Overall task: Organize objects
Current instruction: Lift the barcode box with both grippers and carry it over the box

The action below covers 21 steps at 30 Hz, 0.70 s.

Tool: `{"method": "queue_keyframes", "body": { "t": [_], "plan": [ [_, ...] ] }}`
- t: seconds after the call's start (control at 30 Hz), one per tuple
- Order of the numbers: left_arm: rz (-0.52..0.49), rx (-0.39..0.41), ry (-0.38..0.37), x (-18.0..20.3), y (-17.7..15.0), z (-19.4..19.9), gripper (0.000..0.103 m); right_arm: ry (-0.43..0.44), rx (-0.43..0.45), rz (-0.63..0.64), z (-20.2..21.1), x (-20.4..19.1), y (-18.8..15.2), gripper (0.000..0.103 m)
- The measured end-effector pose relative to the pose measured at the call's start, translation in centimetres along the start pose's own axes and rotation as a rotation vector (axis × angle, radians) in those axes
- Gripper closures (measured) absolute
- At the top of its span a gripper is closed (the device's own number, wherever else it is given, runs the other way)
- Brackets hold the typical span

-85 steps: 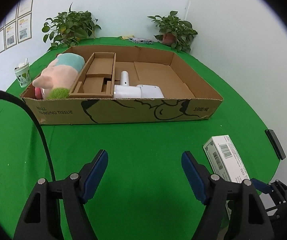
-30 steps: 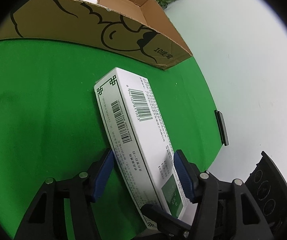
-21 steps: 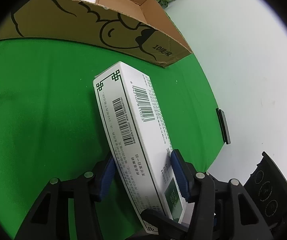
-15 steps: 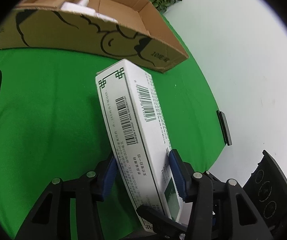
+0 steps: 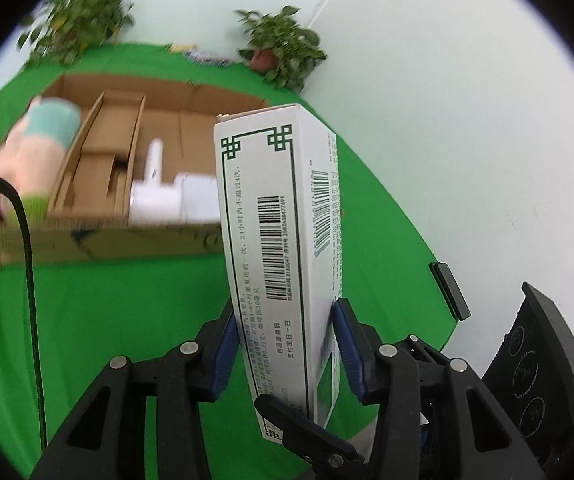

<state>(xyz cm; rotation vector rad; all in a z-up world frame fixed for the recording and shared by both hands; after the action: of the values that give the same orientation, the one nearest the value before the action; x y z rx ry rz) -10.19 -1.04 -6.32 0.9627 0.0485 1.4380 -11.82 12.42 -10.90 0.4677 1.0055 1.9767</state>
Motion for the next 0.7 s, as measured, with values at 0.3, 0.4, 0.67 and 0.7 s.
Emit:
{"method": "queue_keyframes", "body": {
  "t": [0.3, 0.4, 0.67, 0.7],
  "plan": [
    [-0.141, 0.077, -0.044, 6.5, 7.1, -0.7, 0.059, -0.084, 0.112, -0.026, 1.8, 3.5, 7.1, 0.042],
    [-0.162, 0.094, -0.064, 7.5, 9.8, -0.9, 0.059, -0.113, 0.136, -0.020, 2.5, 4.3, 9.1, 0.042],
    [-0.159, 0.071, -0.068, 7.7, 15.4, -2.6, 0.059, -0.136, 0.123, -0.022, 1.0, 6.4, 14.1, 0.042],
    [-0.150, 0.061, -0.067, 7.5, 16.0, -3.1, 0.059, -0.130, 0.108, -0.026, 0.5, 6.9, 14.8, 0.042]
  ]
}}
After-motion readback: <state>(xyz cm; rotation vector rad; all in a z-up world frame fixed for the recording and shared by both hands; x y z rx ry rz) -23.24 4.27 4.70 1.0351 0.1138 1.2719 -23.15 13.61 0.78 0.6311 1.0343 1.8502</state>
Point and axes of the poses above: each gripper's, at about its wrist camera, not at the fingertips, and z roughly against the way its jaws point, x to its right, y to its top, the point moved 3 cm from there along -z, roughly the way its jaws point, and after that the axes turned 5 degrees about z, right-handed, at the moved point
